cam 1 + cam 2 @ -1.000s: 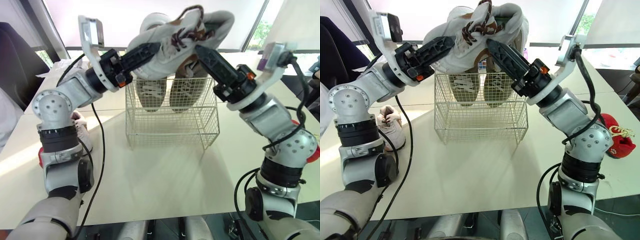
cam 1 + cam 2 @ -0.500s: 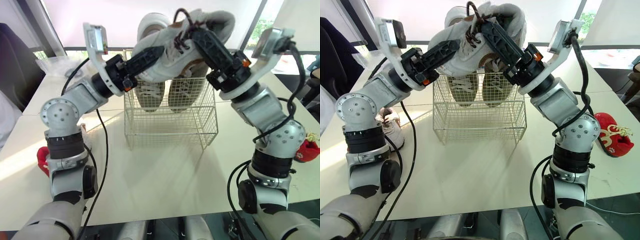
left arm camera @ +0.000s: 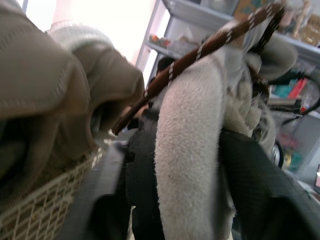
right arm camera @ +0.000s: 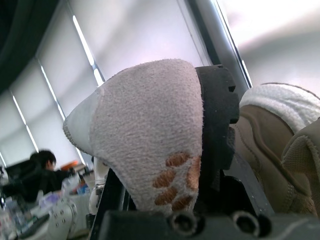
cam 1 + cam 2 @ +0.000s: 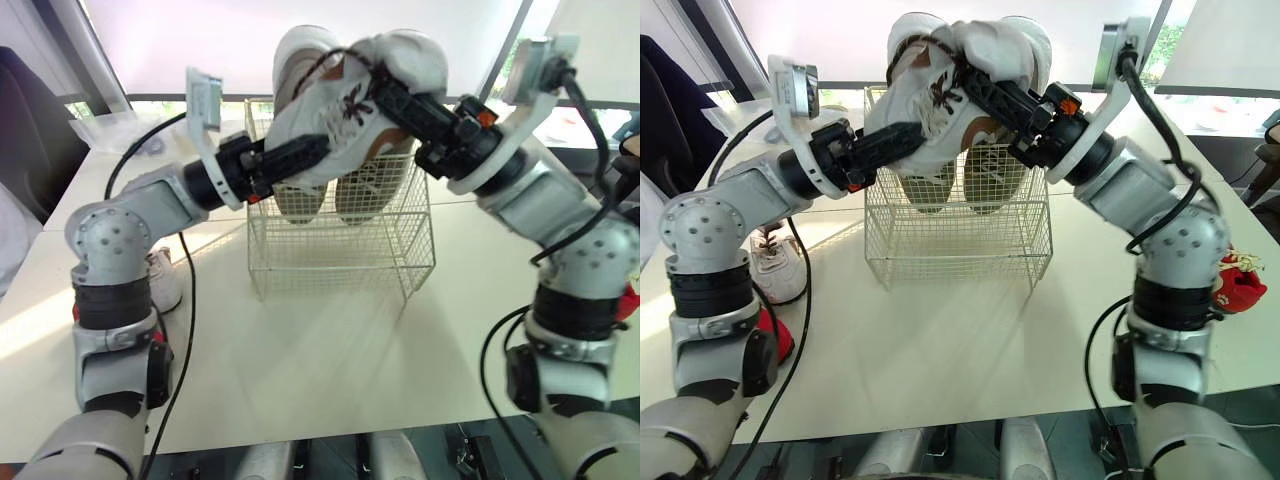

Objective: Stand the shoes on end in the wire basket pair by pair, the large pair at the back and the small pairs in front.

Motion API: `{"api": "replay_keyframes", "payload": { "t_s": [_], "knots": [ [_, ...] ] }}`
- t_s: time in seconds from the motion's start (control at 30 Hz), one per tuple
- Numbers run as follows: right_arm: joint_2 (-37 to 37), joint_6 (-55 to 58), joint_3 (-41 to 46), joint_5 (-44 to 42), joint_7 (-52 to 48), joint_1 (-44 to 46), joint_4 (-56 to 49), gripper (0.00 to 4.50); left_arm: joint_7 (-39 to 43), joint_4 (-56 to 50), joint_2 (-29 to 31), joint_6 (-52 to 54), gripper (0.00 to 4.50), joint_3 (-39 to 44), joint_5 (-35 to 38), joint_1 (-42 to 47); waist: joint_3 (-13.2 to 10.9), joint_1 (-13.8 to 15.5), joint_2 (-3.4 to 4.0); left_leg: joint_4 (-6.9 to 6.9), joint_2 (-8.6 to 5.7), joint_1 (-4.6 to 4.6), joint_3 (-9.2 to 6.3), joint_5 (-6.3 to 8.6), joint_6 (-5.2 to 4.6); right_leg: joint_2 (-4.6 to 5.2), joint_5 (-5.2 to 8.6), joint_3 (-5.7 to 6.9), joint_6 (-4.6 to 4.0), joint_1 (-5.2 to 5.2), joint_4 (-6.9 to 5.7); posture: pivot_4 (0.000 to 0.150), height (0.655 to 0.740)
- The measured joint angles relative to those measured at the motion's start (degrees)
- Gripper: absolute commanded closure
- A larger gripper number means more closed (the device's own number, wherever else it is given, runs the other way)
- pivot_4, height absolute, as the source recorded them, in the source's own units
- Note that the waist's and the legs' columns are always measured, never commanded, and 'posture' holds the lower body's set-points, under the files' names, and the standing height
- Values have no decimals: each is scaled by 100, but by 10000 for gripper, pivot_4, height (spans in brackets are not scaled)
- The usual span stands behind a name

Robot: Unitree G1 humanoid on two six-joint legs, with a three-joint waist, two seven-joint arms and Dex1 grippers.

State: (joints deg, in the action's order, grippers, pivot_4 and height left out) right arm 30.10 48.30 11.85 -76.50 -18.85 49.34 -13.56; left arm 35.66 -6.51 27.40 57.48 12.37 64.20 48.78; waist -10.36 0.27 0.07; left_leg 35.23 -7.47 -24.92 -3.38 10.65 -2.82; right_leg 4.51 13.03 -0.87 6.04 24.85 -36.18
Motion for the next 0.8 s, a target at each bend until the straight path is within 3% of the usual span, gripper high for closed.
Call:
{"api": "replay_keyframes", "payload": {
  "t_s": [0.03,0.17,0.3,0.57,0.8],
  "knots": [
    [322,63,-52,148,-354,129,108,38206,115,0,156,27,365,-26,-14,-31,-1,1,1,-1,0,0,1,0,0,0,0,0,-1,0,3,1500,7400],
    [1592,96,-298,1071,-1920,559,828,38206,592,24,847,59,365,0,-174,-152,-1,7,-1,-2,2,0,1,3,-2,1,11,3,-20,-8,14,1500,7400],
    [2351,-695,-1146,2621,-3739,1167,1848,38206,942,46,1226,-23,365,9,-391,-237,-3,-2,2,-1,1,0,8,5,-3,5,12,0,-21,-7,18,1500,7400],
    [2127,-2485,-2009,4545,-5679,1691,3146,38206,1002,-107,1194,-105,365,4,-526,-417,-4,-24,0,-7,1,-7,7,5,-1,5,0,-1,1,5,16,1500,7400],
    [1553,-3545,-2282,5472,-6477,1889,4259,38206,927,-395,1182,-173,365,10,-532,-625,-4,-87,0,-5,0,-7,6,2,4,4,-1,0,2,6,9,1500,7400]
  ]
}}
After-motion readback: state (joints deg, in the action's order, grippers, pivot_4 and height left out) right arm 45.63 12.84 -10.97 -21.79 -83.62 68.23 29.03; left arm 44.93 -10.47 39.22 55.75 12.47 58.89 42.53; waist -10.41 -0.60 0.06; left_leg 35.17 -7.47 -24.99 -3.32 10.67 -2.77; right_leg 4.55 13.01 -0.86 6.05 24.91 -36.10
